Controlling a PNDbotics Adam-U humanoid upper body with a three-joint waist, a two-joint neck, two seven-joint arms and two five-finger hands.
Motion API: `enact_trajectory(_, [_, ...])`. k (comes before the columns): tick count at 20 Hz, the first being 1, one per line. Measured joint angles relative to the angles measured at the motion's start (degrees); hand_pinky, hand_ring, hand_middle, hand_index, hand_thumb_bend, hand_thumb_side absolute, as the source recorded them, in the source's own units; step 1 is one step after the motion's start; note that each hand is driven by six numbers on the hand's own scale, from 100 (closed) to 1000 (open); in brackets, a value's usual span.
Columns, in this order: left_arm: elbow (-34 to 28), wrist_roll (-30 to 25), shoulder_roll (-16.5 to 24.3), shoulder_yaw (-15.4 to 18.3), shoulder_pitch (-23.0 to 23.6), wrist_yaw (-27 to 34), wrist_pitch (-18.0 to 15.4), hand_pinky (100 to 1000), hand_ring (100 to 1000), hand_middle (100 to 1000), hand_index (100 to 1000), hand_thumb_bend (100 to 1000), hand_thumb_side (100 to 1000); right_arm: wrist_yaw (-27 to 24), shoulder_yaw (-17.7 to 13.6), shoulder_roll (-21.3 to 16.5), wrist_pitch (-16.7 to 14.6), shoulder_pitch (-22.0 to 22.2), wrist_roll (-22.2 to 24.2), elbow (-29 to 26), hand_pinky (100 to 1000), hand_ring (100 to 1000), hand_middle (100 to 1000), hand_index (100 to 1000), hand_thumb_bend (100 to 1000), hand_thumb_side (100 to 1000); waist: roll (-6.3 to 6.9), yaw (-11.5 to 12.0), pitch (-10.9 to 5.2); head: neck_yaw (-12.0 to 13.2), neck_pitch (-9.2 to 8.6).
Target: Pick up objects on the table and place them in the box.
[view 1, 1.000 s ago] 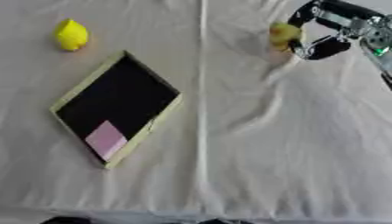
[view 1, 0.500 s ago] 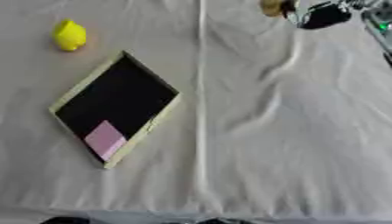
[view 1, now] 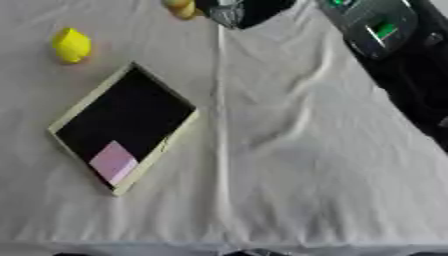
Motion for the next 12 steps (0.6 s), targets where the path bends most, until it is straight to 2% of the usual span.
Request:
enact_trajectory(7, [0.0, 1.5, 3.7, 0.9, 0.7, -2.8, -0.5, 797, 753, 701, 874, 272, 337, 12.9, 3.9, 8.5, -4.2, 1.3, -2.1, 5.6, 809, 665, 427, 503, 100, 100, 0.04, 0.2, -0.53, -0.7, 0.22])
enact_trajectory(12, [0.0, 1.9, 4.8, 1.0, 1.2, -3.4, -0.4, 796, 753, 701, 874, 267, 344, 18.5, 4.6, 12.5, -6.9, 3.4, -3.2, 11.4, 808, 665, 433, 508, 100, 100, -0.02, 0.6, -0.50, -0.8, 0.23])
